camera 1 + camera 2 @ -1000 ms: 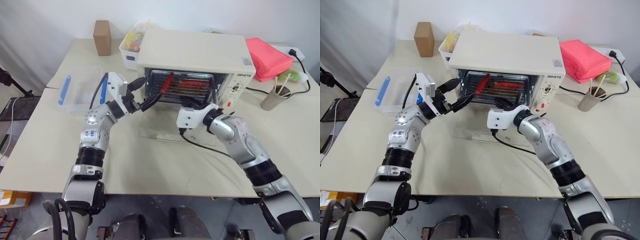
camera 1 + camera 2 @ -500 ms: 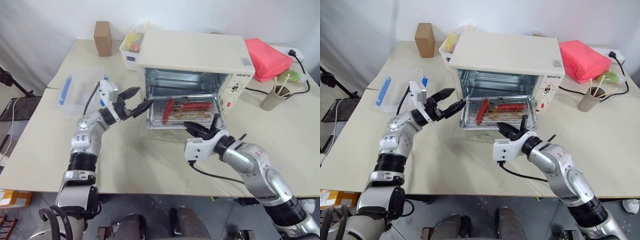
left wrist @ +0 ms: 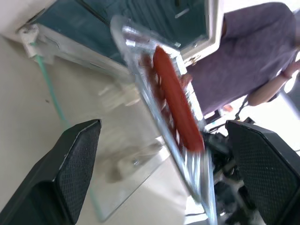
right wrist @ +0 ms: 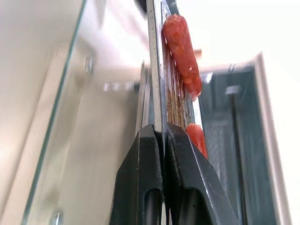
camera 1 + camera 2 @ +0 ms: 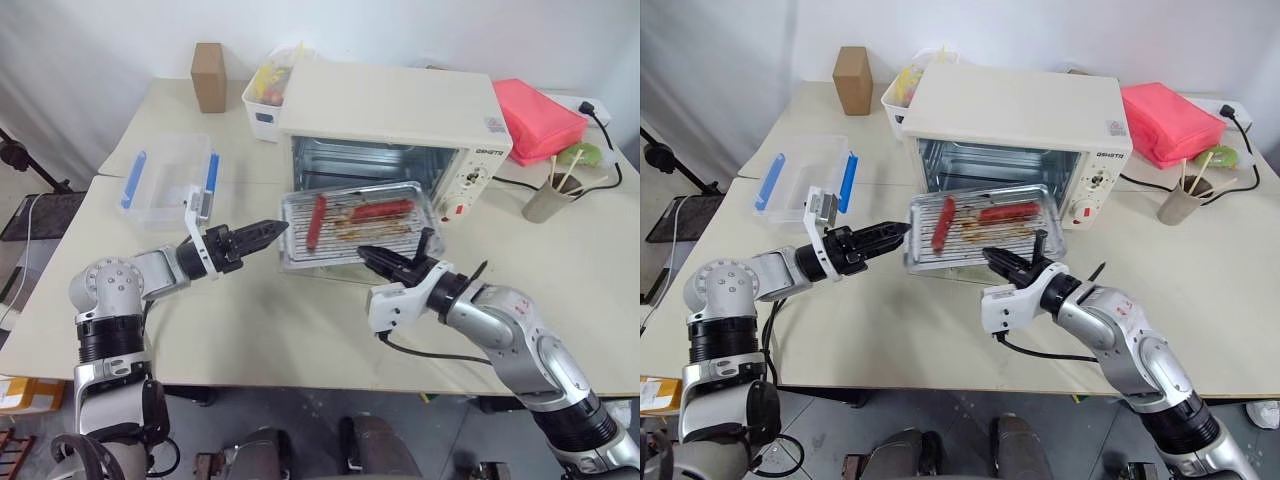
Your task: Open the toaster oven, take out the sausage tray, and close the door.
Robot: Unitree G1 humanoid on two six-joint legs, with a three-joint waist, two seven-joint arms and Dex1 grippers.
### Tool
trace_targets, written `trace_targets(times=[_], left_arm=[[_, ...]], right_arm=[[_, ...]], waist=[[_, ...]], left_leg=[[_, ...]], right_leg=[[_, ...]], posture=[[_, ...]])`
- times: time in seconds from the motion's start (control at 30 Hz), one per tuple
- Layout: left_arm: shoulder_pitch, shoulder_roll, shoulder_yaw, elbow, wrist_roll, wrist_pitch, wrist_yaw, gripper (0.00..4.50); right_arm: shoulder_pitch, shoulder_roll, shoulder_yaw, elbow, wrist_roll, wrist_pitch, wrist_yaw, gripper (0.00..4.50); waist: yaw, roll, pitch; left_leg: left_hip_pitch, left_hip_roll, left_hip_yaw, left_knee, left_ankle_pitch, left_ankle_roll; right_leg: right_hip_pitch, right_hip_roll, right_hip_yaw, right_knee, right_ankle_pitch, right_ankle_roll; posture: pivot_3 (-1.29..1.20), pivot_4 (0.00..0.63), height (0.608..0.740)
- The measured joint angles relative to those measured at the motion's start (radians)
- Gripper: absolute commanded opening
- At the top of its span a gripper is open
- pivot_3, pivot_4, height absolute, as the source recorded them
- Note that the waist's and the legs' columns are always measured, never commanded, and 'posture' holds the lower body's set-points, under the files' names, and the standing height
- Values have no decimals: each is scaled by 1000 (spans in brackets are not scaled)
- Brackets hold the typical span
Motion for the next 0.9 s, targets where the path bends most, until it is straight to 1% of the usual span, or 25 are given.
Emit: trace_targets(times=[0.03,0.13,0.17,0.2,0.33,0.67,0.83,0.9], left_arm=[[-8,-13,16,0,-11,13,27,4500],[-19,-41,53,0,-22,39,92,3941],[-19,-49,65,1,-25,48,115,3508],[-19,-51,67,1,-25,52,124,3348],[-19,-58,93,1,-32,79,167,2115],[-19,-75,172,17,-71,98,219,2115],[-19,-37,185,38,-75,121,238,2115],[-19,-41,183,38,-75,130,245,2115]], right_arm=[[-7,1,3,10,5,-12,0,72],[-27,1,4,45,18,-49,0,72],[-32,0,3,57,24,-64,0,72],[-33,0,4,62,26,-70,0,72],[-36,0,3,87,34,-97,1,72],[-37,0,2,105,38,-111,1,72],[-37,0,2,105,42,-111,1,72],[-37,0,2,105,43,-111,1,72]], waist=[[0,0,0],[-1,0,0],[-2,0,0],[-2,0,0],[-2,0,0],[-2,0,0],[-3,0,0],[-1,0,0]], left_leg=[[0,0,0,0,0,0],[0,0,0,0,0,0],[0,0,0,0,0,0],[0,0,0,0,0,0],[0,0,0,0,0,0],[0,0,0,0,0,0],[1,0,0,0,0,0],[1,0,0,0,0,0]], right_leg=[[0,0,0,0,0,0],[0,0,0,1,0,0],[0,0,0,1,0,0],[0,0,0,1,0,0],[0,0,0,1,0,0],[0,0,0,1,0,0],[0,0,0,1,0,0],[0,0,0,1,0,0]], posture=[[0,150,740],[0,150,740],[0,150,740],[0,150,740],[0,150,740],[0,150,740],[0,150,740],[0,150,740]])
